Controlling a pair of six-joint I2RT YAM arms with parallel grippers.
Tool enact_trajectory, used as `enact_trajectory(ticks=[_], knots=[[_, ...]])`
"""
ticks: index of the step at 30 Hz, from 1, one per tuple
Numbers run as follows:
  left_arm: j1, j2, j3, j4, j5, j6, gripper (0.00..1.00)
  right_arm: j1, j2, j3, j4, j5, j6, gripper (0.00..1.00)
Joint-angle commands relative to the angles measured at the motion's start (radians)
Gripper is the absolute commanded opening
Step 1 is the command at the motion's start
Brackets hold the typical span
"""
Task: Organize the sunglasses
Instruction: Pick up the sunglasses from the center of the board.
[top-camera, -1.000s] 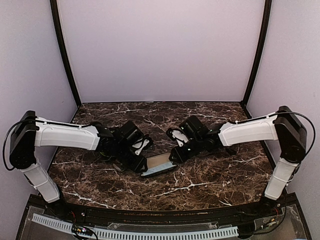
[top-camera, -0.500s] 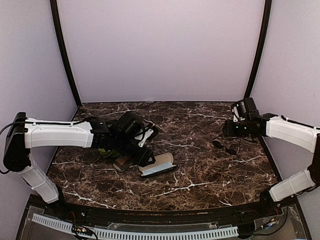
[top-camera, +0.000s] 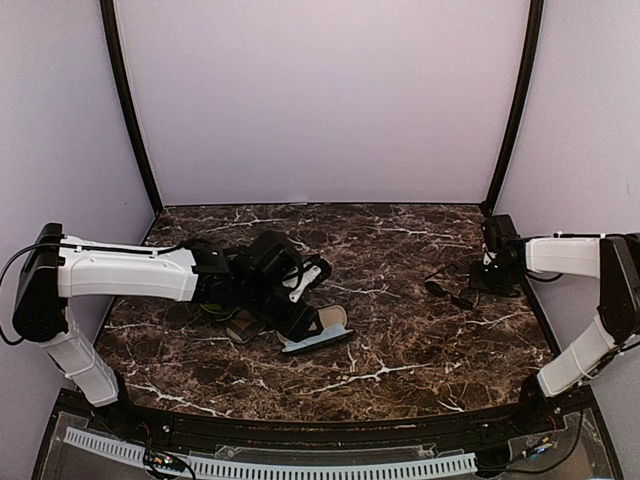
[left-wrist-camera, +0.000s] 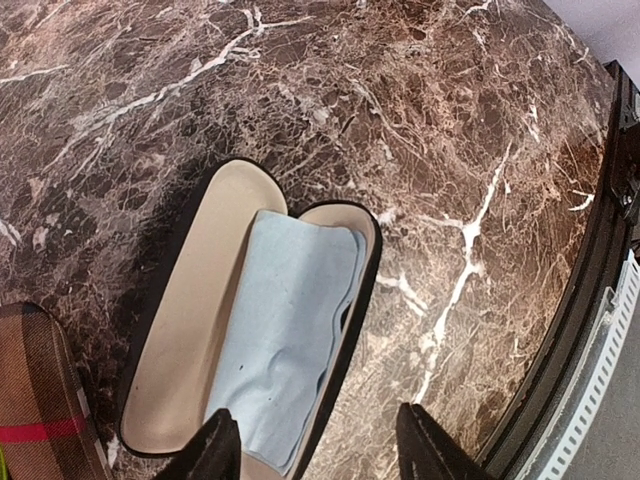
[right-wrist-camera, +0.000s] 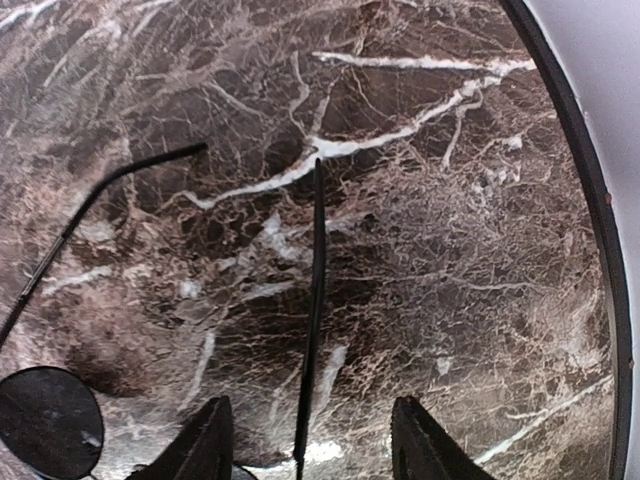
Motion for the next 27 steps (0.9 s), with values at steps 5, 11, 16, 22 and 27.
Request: enact_trajectory(ticks=[5,11,16,22,27], knots=[[-0.007,0.007,0.013,0.027,0.009,0.014,0.56,-0.010,0.031,-0.045,0.071,-0.054,0.023,0.35],[-0.009,0.011,0.017,0.030,0.006,0.017,0.56,-0.010,0.058,-0.063,0.093,-0.068,0.025,0.22],[-0.009,0.009,0.010,0.045,0.014,0.006,0.56,-0.005,0.045,-0.052,0.092,-0.057,0.012,0.09],[-0.009,0.000,0.016,0.058,-0.021,0.013,0.57,0.022,-0.003,-0.020,0.048,-0.043,-0.011,0.00],[-0.009,0.012,0.045,0.068,-0.029,0.022,0.57,0.076,-0.067,-0.003,0.011,-0.036,-0.035,0.00]])
